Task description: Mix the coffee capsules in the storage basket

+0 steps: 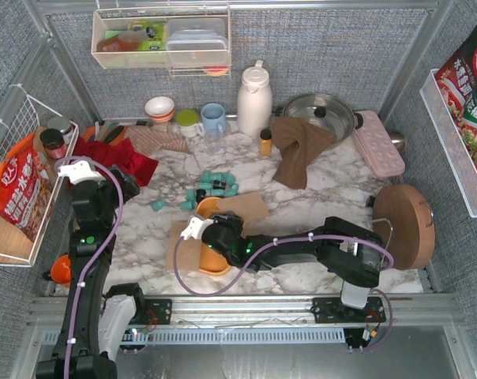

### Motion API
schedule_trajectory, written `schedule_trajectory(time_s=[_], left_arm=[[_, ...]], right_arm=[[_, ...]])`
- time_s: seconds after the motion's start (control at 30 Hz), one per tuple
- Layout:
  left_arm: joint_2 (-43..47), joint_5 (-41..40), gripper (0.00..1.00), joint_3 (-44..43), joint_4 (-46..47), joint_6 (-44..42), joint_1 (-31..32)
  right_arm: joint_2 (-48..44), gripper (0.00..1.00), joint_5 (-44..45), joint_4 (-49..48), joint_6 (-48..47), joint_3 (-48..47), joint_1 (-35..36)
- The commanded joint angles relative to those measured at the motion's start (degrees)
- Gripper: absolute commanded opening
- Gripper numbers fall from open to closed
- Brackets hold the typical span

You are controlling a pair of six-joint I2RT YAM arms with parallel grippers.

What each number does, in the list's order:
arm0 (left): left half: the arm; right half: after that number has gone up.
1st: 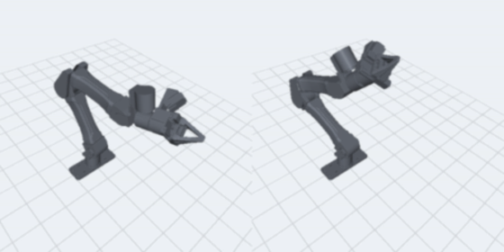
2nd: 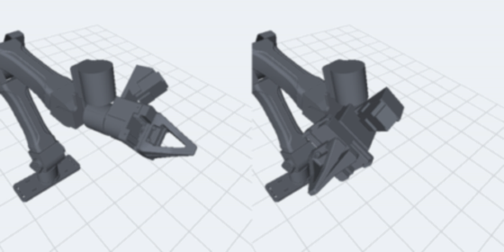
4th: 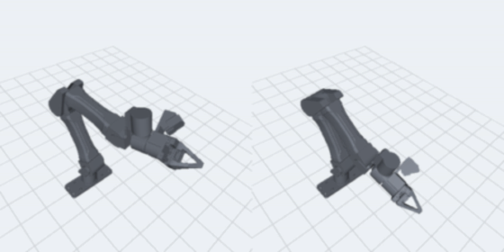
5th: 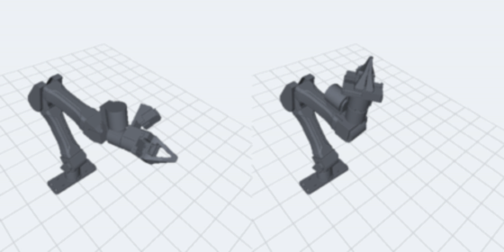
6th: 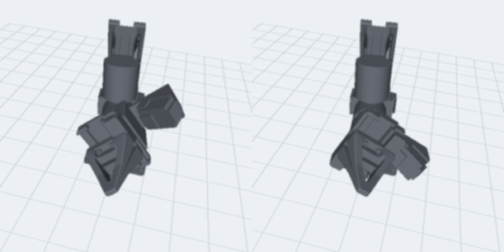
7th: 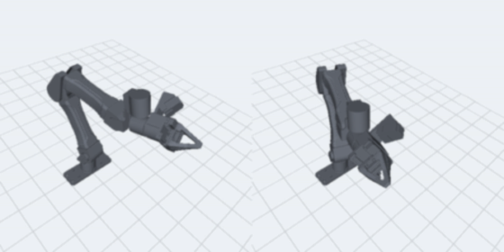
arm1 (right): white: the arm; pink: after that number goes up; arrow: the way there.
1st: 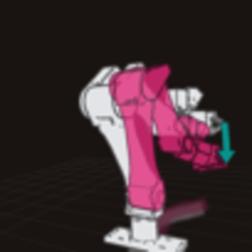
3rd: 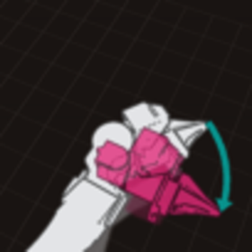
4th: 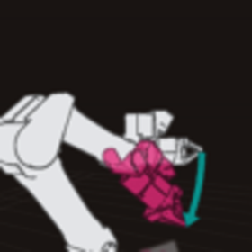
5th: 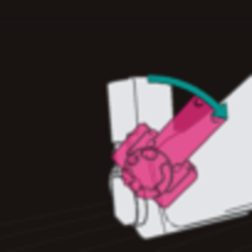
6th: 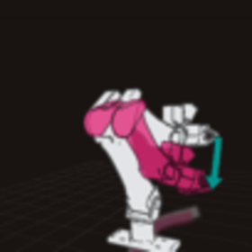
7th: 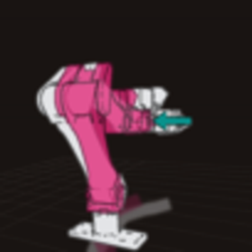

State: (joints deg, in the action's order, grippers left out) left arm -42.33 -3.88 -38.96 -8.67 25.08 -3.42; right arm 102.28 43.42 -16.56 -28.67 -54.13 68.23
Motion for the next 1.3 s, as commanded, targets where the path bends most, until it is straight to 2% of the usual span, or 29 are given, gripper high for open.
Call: schedule_trajectory(time_s=[0.0, 0.13, 0.23, 0.5, 0.77, 0.9, 1.03, 1.27], left_arm=[[0.0, 0.7, 0.99, 0.1, 2.1, -0.2, 0.0], [0.1, 0.6, 0.99, 0.1, 2.1, -0.2, -0.1], [0.3, 0.6, 0.99, 0.3, 2.1, -0.2, 0.0], [0.2, 0.8, 0.99, 0.3, 2.1, -0.1, 0.0], [0.4, 1.2, 0.99, 0.4, 2.2, 0.0, 0.0], [0.4, 1.5, 0.99, 0.4, 2.2, -0.1, 0.0], [0.3, 1.8, 0.99, 0.3, 2.2, 0.1, 0.0], [0.5, 2.5, 0.99, 0.3, 2.2, 0.1, -0.1]], right_arm=[[-1.0, 0.39, 2.5, -3.7, -1.8, 0.3, 0.1], [-1.9, 0.21, 2.7, -3.7, -2.6, 0.3, 0.1], [-2.9, 0.0, 3.0, -3.6, -3.2, 0.2, 0.1], [-7.4, 0.0, 5.0, -4.8, -6.1, 1.6, -0.7], [-13.9, 0.0, 6.8, -4.0, -6.9, 3.4, -7.9], [-18.1, 0.0, 8.1, 0.5, -2.7, 2.1, -13.4], [-19.5, 0.0, 12.8, 7.1, 4.1, -1.1, -21.9], [-15.4, 0.0, 15.9, 6.2, 10.4, -2.0, -36.7]])
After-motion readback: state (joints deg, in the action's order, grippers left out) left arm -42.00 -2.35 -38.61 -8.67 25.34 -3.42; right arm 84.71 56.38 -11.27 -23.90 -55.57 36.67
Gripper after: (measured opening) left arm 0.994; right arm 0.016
